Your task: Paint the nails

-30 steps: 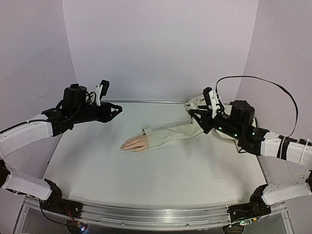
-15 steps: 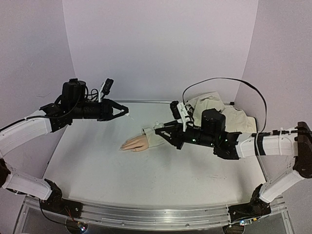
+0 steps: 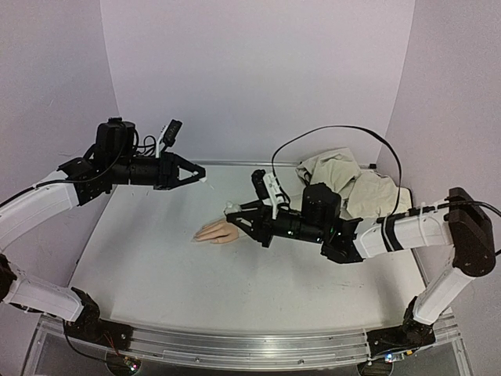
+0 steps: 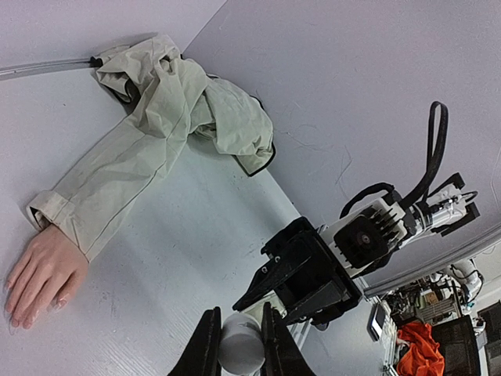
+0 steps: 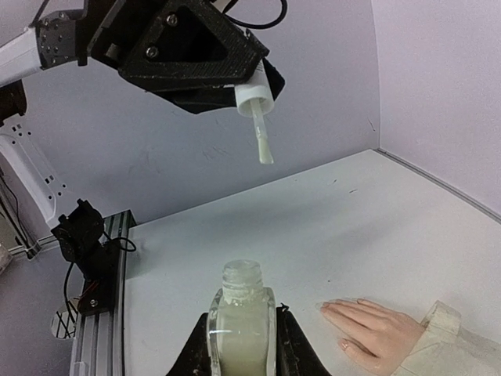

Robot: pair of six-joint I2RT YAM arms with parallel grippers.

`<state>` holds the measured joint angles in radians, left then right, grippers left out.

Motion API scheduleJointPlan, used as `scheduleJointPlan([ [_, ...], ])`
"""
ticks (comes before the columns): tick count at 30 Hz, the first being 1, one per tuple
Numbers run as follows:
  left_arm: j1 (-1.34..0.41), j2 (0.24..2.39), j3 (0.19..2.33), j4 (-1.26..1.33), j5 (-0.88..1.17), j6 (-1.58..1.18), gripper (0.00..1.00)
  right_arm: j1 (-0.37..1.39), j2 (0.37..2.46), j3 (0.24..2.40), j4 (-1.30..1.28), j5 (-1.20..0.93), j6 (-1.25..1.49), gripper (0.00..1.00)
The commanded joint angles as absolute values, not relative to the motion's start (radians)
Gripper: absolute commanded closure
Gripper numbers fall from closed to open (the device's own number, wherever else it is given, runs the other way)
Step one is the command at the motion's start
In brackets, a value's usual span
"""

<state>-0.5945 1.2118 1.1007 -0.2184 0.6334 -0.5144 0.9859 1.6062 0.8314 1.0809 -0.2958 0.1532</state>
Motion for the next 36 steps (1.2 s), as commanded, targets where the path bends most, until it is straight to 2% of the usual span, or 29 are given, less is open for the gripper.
scheduleJointPlan([
  [1, -0.591, 1.187, 1.161, -0.242, 0.642, -0.48, 1.0, 0.999, 1.647, 0.91, 1.224, -0.31, 0.159, 1.0],
  [36, -0.591, 1.216, 1.158, -0.28, 0.679, -0.418, 1.0, 1.008, 1.778, 1.046, 1.206, -0.332, 0.129, 1.0],
])
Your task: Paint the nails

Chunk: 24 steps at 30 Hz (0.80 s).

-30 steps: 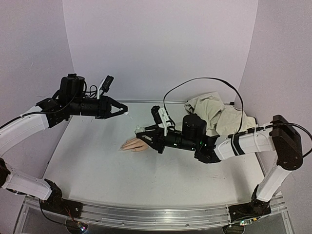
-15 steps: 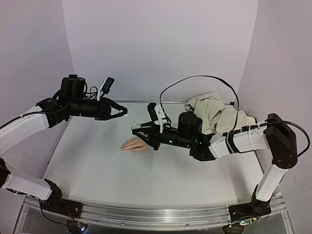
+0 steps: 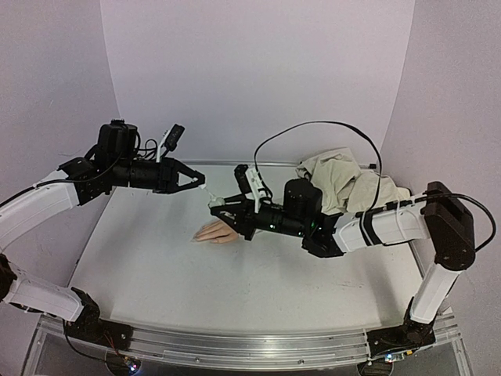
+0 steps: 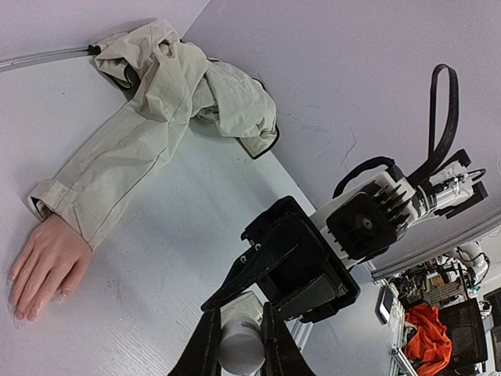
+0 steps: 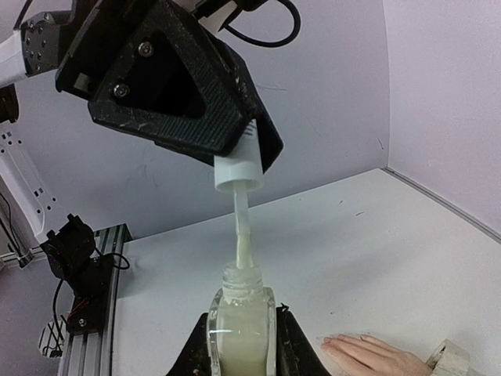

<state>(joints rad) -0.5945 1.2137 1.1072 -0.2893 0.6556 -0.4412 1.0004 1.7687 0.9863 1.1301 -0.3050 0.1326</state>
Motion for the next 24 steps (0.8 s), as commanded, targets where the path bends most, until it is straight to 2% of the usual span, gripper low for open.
scheduleJointPlan([
  [1, -0.592, 1.218, 1.158, -0.281, 0.68, -0.417, 1.0, 1.008, 1.78, 1.048, 1.206, -0.333, 0.13, 1.0],
  [24, -0.595, 1.243, 1.167, -0.339, 0.697, -0.39, 1.0, 1.008, 1.806, 1.087, 1.192, -0.358, 0.121, 1.0],
])
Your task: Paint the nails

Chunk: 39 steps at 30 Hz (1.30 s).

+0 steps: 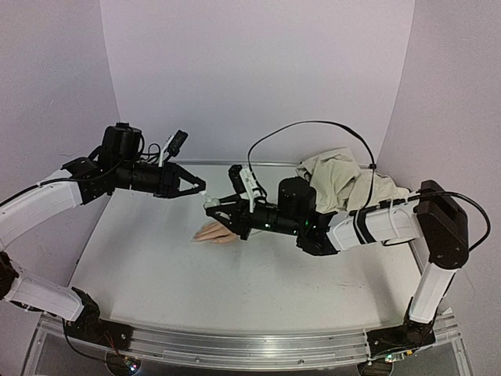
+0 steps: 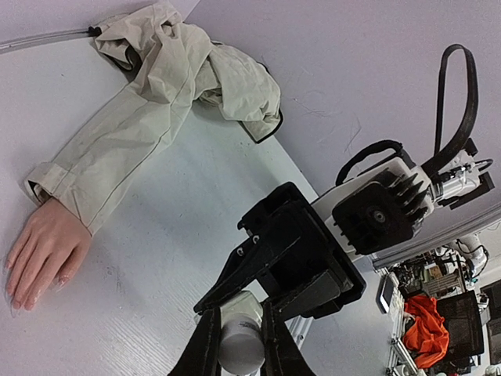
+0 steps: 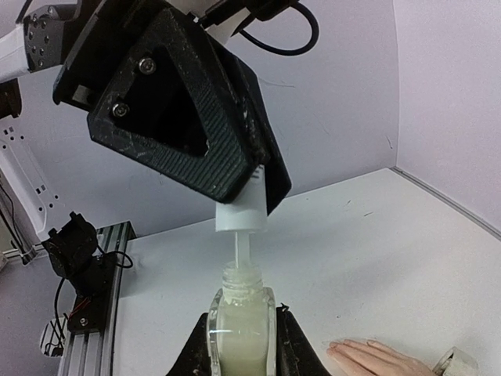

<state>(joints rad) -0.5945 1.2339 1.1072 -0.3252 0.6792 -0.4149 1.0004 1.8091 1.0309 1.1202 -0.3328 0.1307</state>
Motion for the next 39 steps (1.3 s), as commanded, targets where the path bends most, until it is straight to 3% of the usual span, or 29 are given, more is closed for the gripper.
scheduleJointPlan([
  [1, -0.595, 1.245, 1.169, -0.346, 0.697, -0.387, 1.0, 1.008, 1.804, 1.087, 1.192, -0.356, 0.12, 1.0],
  [17, -0.623, 1.299, 1.289, -0.613, 0.517, -0.347, 1.0, 1.017, 1.843, 1.18, 1.184, -0.24, 0.043, 1.0],
  [20, -0.624, 1.319, 1.318, -0.672, 0.447, -0.356, 1.0, 1.035, 1.868, 1.226, 1.185, -0.118, 0.01, 1.0],
  [26, -0.628, 1.364, 1.356, -0.748, 0.299, -0.41, 1.0, 1.123, 1.955, 1.341, 1.284, 0.378, -0.153, 1.0],
  [29, -0.636, 1.4, 1.369, -0.78, 0.234, -0.429, 1.0, 1.131, 2.015, 1.438, 1.287, 0.492, -0.207, 1.0],
  [39, -0.64, 1.452, 1.37, -0.773, 0.245, -0.406, 1.0, 1.129, 2.04, 1.544, 1.264, 0.377, -0.24, 1.0],
])
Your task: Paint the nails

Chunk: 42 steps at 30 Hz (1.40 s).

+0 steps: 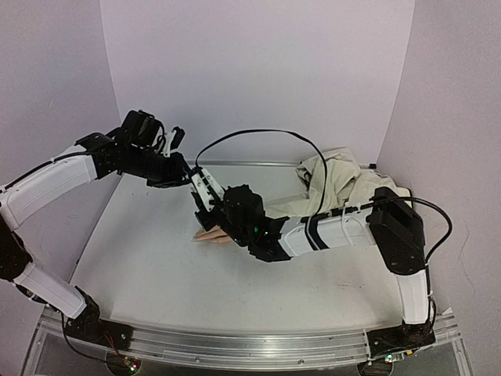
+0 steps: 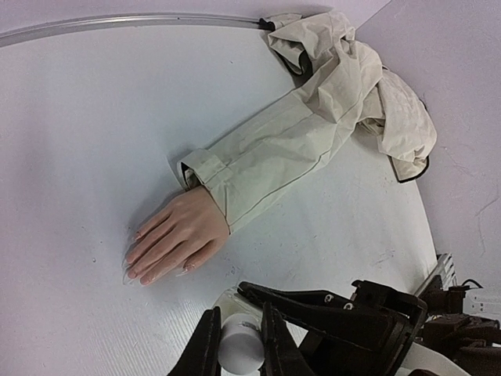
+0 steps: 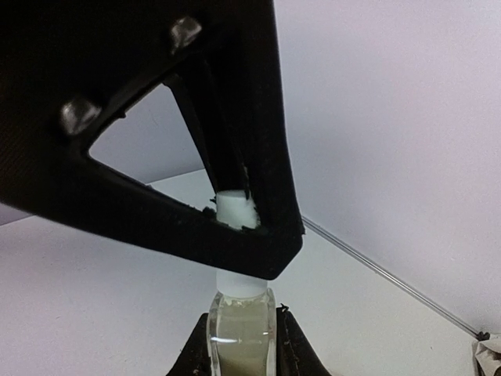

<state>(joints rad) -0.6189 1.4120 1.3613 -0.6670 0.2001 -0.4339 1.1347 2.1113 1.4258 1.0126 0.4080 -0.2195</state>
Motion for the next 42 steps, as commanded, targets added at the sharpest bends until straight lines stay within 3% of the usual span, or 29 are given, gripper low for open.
scheduleJointPlan([
  [1, -0.64, 1.455, 1.369, -0.769, 0.258, -0.391, 1.0, 1.126, 2.03, 1.535, 1.264, 0.331, -0.231, 1.0],
  [6, -0.64, 1.45, 1.333, -0.697, 0.359, -0.346, 1.0, 1.074, 1.953, 1.473, 1.262, 0.033, -0.074, 1.0],
  [12, -0.64, 1.446, 1.322, -0.623, 0.662, -0.174, 1.0, 0.933, 1.899, 1.448, 1.314, -0.605, 0.224, 1.0],
  [17, -0.643, 1.422, 1.303, -0.623, 0.968, 0.039, 1.0, 0.846, 1.954, 1.482, 1.669, -1.096, 0.694, 1.0],
  [23, -0.695, 1.451, 1.331, -0.634, 1.139, 0.134, 1.0, 0.84, 2.031, 1.564, 2.121, -1.195, 1.204, 1.0],
  [29, -0.698, 1.471, 1.383, -0.651, 1.153, 0.142, 0.99, 0.828, 2.004, 1.518, 2.16, -1.195, 1.231, 1.0],
  [33, -0.692, 1.432, 1.415, -0.649, 1.005, 0.089, 0.78, 0.793, 1.974, 1.42, 2.146, -1.15, 1.185, 1.0],
  [38, -0.659, 1.321, 1.385, -0.576, 0.774, -0.043, 0.38, 0.723, 1.887, 1.246, 2.01, -1.032, 0.993, 1.0],
  [42, -0.624, 1.251, 1.336, -0.544, 0.625, -0.137, 0.28, 0.682, 1.796, 1.141, 1.766, -0.908, 0.753, 1.0],
])
